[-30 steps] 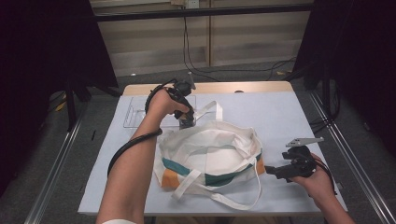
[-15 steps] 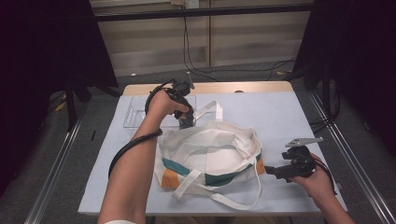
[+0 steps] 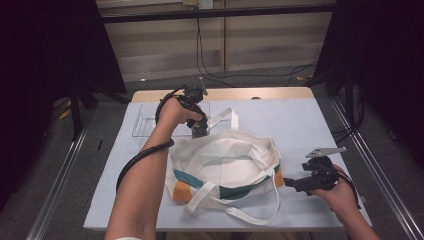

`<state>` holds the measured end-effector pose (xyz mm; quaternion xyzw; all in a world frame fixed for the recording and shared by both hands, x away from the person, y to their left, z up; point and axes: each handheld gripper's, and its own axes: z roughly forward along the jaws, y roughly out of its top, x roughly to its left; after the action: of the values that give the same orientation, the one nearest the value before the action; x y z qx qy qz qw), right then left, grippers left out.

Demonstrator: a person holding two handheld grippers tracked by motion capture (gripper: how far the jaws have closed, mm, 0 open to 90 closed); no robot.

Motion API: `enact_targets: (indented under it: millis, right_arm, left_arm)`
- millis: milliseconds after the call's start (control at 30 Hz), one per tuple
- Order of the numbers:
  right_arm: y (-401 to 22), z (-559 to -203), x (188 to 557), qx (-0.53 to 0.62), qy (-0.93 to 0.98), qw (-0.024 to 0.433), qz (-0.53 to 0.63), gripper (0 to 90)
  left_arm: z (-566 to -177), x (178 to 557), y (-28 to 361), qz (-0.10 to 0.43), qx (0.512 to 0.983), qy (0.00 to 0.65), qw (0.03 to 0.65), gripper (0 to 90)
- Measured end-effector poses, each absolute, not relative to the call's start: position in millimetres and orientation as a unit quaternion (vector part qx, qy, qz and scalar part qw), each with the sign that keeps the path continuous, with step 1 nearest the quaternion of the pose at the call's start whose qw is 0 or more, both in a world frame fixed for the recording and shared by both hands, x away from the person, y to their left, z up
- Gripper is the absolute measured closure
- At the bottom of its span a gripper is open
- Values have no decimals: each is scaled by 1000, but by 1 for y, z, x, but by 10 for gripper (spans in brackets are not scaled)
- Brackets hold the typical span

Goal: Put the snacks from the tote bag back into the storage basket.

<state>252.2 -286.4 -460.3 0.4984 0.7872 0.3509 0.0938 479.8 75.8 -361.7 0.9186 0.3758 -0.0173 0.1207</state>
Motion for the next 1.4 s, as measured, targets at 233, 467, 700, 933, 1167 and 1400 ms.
enact_targets:
  millis: [233,467,700,933,1167,1400]
  right_arm:
    - [-286,-460,252,497,789,96,350,19]
    - [-286,-460,252,498,788,96,350,19]
    - [-285,-460,251,496,790,98,347,19]
    - [-284,-460,250,496,790,97,347,19]
    - [-284,-460,249,494,791,100,347,19]
    - [-284,-460,247,497,790,96,346,19]
  left_arm:
    - [-362,478,74,-22,916,382,123,232]
    - [-362,476,75,-21,912,389,130,187]
    - [-359,474,78,-22,911,390,130,161]
    - [-353,472,80,-22,910,394,131,127]
    - [-352,469,82,-21,905,406,128,97]
    - [-350,466,83,-23,905,405,129,80]
